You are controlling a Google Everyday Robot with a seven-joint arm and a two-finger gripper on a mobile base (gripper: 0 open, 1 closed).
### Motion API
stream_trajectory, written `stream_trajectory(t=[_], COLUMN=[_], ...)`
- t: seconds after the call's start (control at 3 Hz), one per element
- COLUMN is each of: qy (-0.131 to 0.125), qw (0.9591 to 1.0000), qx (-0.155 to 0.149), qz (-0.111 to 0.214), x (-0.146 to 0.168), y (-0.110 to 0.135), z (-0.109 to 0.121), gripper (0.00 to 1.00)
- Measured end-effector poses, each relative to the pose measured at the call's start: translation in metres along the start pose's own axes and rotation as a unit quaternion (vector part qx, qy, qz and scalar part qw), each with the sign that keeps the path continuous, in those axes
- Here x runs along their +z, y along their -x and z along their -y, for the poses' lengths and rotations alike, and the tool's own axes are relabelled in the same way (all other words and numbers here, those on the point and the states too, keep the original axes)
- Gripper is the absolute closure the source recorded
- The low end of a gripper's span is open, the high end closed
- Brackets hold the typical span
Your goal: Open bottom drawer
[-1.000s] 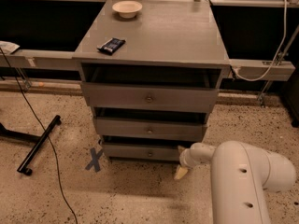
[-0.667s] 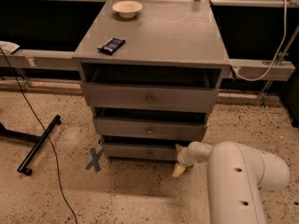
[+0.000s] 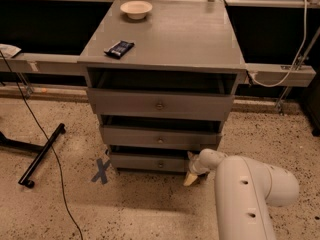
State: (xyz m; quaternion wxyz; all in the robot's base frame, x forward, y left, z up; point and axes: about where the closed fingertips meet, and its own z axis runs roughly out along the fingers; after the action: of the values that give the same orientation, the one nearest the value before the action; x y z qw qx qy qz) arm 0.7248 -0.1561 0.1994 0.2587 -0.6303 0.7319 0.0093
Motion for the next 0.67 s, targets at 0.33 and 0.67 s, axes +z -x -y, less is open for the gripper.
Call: stream_trajectory(t=[0.33, 0.67], qy=[-0.001, 0.008], qw=[1.0, 0.9999], qx=[0.002, 0.01], qz=[-0.001, -0.009], x=[0.007, 0.016], y=[-0.004, -0.014], z=[0.007, 0.009], gripper=[0.0, 0.0])
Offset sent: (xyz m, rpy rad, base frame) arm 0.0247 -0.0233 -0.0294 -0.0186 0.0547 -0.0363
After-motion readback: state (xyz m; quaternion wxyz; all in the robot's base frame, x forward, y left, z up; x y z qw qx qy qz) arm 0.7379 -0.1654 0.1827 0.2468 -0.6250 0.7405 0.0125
